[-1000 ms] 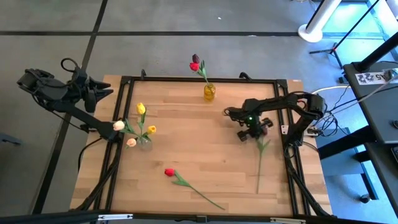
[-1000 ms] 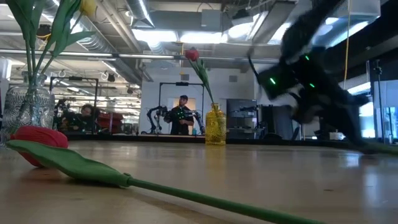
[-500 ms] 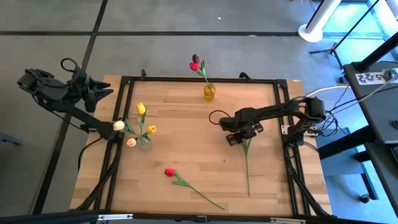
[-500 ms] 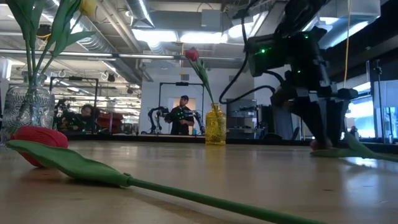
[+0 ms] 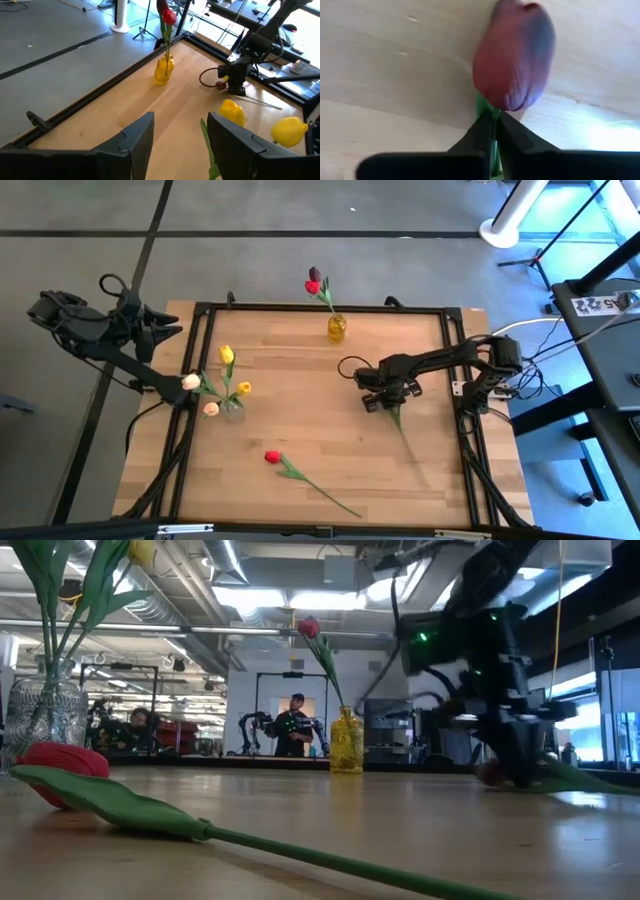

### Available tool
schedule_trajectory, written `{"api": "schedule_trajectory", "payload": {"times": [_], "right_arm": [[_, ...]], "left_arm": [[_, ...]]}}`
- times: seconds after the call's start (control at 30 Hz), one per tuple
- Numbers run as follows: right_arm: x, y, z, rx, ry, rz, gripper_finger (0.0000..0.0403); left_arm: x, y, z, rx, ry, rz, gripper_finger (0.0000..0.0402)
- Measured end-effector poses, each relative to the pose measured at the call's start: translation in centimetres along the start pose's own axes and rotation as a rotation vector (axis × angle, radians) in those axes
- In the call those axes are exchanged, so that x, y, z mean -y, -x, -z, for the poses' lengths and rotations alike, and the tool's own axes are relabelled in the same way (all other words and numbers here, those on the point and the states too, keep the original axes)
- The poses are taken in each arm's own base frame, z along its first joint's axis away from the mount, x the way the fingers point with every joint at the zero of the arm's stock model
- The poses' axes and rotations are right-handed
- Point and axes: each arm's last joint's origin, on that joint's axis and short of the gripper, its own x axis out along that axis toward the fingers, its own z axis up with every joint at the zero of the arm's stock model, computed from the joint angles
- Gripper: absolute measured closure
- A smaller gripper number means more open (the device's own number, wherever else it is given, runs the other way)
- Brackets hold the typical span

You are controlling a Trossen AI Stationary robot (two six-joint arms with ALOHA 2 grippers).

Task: Sort flowers into vase by color
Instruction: Put the dark red flower into the yellow vase

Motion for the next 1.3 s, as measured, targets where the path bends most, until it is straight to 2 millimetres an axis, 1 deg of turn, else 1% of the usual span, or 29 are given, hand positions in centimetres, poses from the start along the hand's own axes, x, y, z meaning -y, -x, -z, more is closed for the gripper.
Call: {"api": "schedule_trajectory", "payload": {"times": [0.03,0.07,0.17,0.23,0.3,0.37,0.43,0.5,0.57,0.63,0.73,0.87,1.0,1.2,1.3], "right_arm": [[-0.5,0.7,-0.2,0.042,0.016,-0.021,0.0392],[-1.3,1.8,-0.4,0.095,0.028,-0.064,0.0389],[-3.4,6.9,-1.3,0.347,0.075,-0.210,0.0381],[-4.7,10.3,-2.2,0.568,0.120,-0.276,0.0388],[-5.6,14.2,-3.1,0.813,0.168,-0.310,0.0396],[-5.9,18.4,-3.9,1.084,0.180,-0.290,0.0394],[-5.8,21.5,-4.6,1.295,0.163,-0.217,0.0390],[-5.7,23.8,-5.4,1.435,0.154,-0.169,0.0393],[-5.3,25.6,-5.9,1.522,0.145,-0.136,0.0397],[-5.0,26.6,-6.4,1.575,0.131,-0.134,0.0397],[-4.7,27.4,-7.0,1.627,0.111,-0.142,0.0395],[-4.5,28.2,-7.2,1.689,0.116,-0.130,0.0399],[-4.5,28.4,-7.1,1.705,0.152,-0.091,0.0397],[-4.2,28.0,-6.9,1.669,0.172,-0.038,0.0400],[-4.2,27.8,-7.0,1.646,0.169,-0.066,0.0399]], "left_arm": [[0.0,0.0,0.0,0.000,-0.001,0.000,0.0223],[0.0,0.0,0.0,0.000,-0.003,0.000,0.0223],[0.0,0.0,0.0,0.002,-0.013,0.000,0.0223],[0.1,0.0,-0.1,0.017,-0.007,0.002,0.0223],[0.2,0.0,-0.3,0.029,-0.001,0.007,0.0223],[0.2,0.0,-0.3,0.032,-0.003,0.009,0.0223],[0.2,0.0,-0.3,0.032,0.000,0.009,0.0223],[0.2,0.0,-0.3,0.031,0.009,0.011,0.0223],[0.2,0.0,-0.3,0.022,0.013,0.021,0.0223],[0.3,0.0,-0.3,0.019,0.030,0.024,0.0223],[0.3,0.0,-0.3,0.019,0.036,0.024,0.0223],[0.3,0.0,-0.3,0.020,0.037,0.023,0.0223],[0.3,0.0,-0.3,0.021,0.039,0.022,0.0223],[0.3,0.0,-0.4,0.041,0.050,0.017,0.0223],[0.3,0.0,-0.5,0.052,0.056,0.014,0.0223]]}}
